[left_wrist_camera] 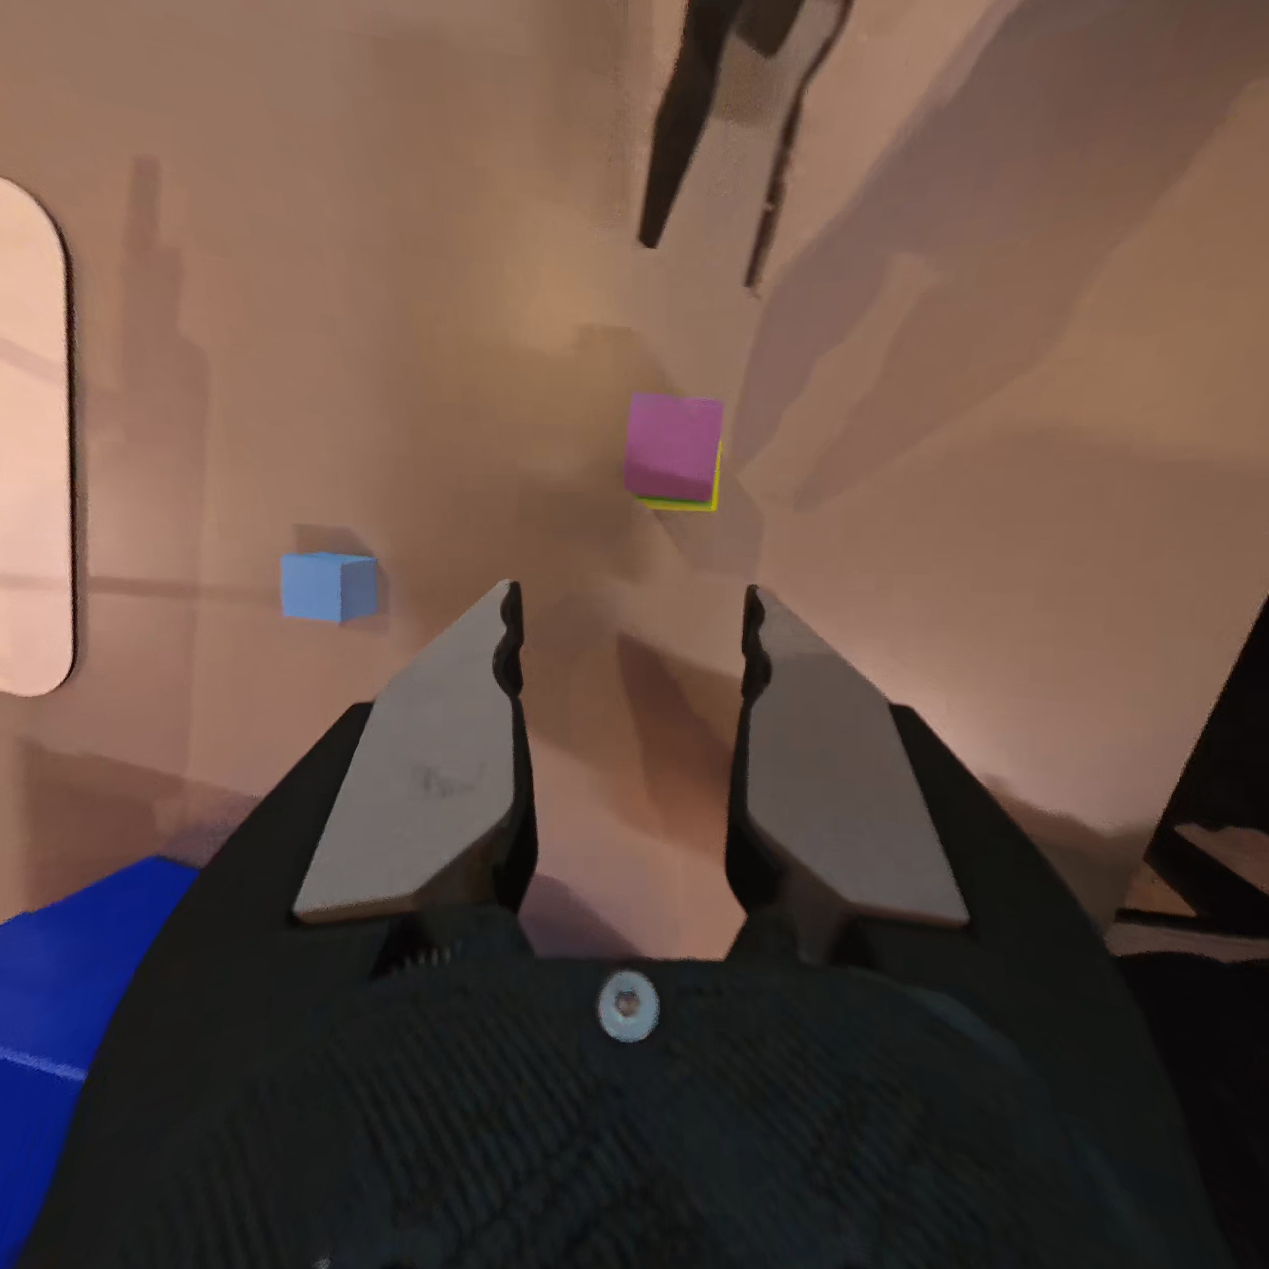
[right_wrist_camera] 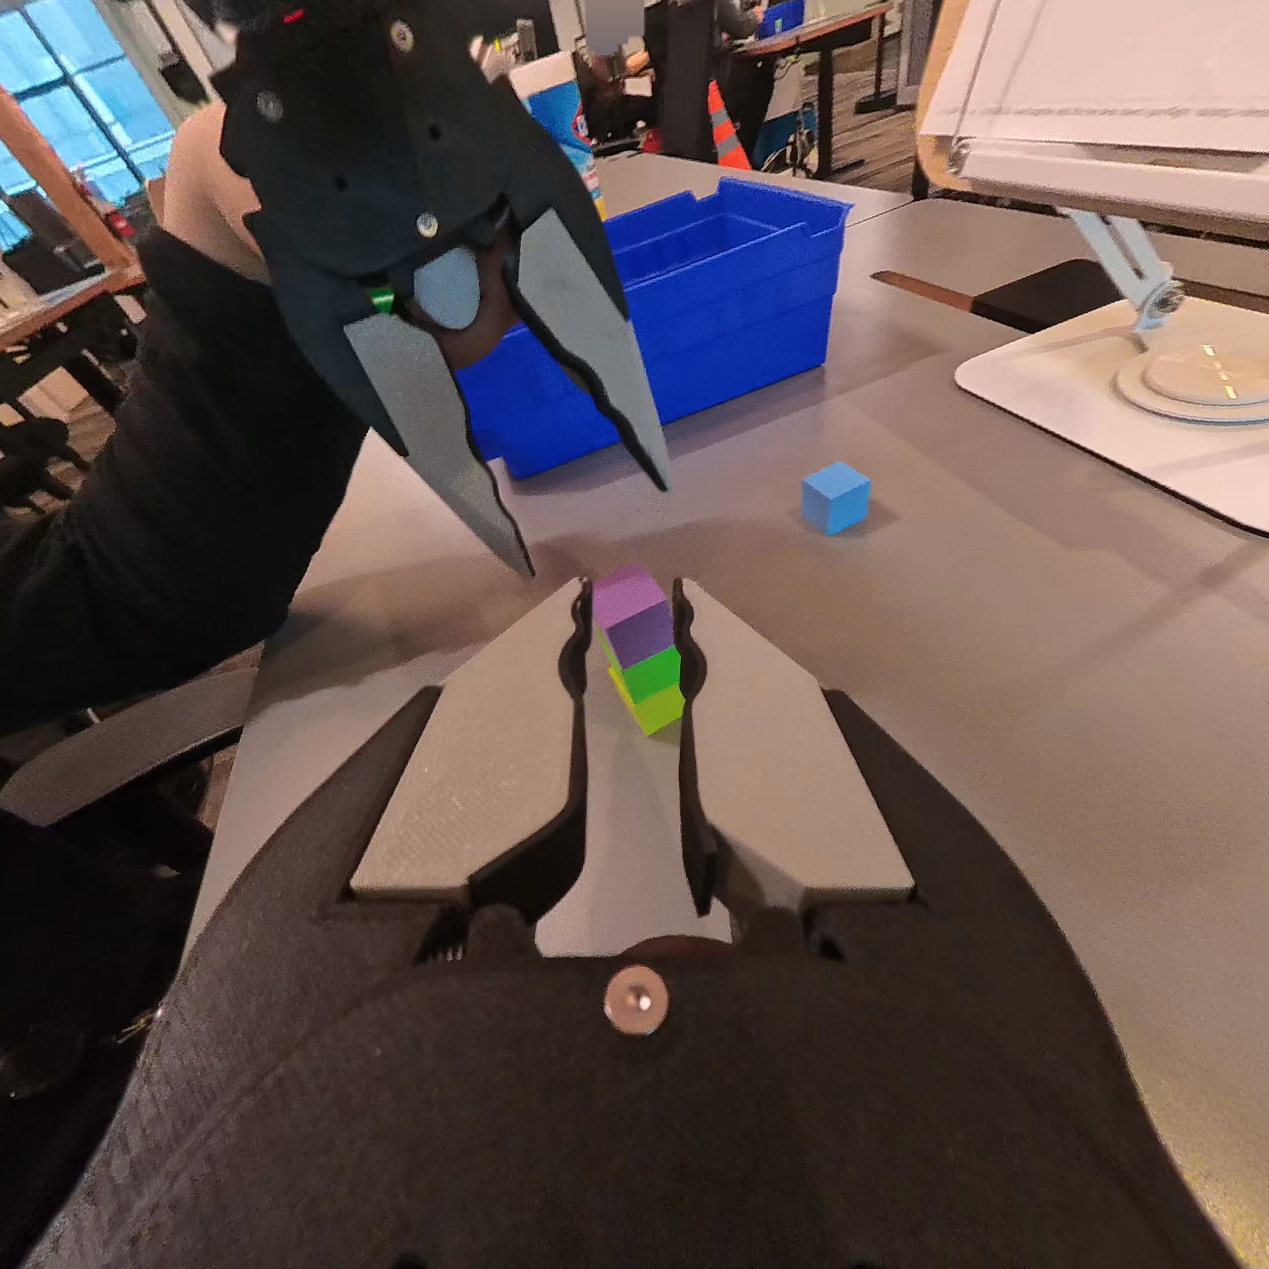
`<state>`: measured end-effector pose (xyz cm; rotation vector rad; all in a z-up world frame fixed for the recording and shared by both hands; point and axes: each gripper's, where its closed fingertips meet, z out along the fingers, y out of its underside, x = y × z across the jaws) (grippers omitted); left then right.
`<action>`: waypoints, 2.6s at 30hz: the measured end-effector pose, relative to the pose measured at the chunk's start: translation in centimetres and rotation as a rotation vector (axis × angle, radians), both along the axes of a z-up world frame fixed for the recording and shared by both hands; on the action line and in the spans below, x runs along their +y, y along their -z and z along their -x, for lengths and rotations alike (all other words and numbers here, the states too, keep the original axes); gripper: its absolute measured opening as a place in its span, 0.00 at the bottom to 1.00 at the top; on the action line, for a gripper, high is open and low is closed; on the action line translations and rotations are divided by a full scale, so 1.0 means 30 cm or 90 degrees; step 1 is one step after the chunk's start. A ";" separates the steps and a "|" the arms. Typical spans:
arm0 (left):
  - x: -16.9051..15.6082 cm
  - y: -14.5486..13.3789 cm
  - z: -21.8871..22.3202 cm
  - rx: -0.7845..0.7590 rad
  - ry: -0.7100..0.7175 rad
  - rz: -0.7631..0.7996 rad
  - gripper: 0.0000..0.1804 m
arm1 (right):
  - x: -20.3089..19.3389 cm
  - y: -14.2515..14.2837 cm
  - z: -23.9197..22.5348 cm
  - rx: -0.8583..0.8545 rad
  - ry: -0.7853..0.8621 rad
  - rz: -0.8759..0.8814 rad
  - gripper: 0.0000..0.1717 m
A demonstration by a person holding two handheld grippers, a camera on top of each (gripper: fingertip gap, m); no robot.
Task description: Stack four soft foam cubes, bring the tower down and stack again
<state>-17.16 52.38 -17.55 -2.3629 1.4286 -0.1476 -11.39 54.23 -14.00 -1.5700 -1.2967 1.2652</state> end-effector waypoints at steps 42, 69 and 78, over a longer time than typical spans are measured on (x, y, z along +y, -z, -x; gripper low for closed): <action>0.280 0.157 0.192 0.061 0.023 0.018 0.15 | 0.011 -0.035 -0.017 0.025 0.012 -0.016 0.11; 0.032 -0.090 -0.062 -0.025 0.143 -0.108 0.14 | 0.036 -0.004 -0.014 0.008 0.030 -0.023 0.11; 0.032 -0.076 -0.065 -0.008 0.110 -0.089 0.14 | 0.045 -0.023 -0.025 0.021 0.038 -0.021 0.10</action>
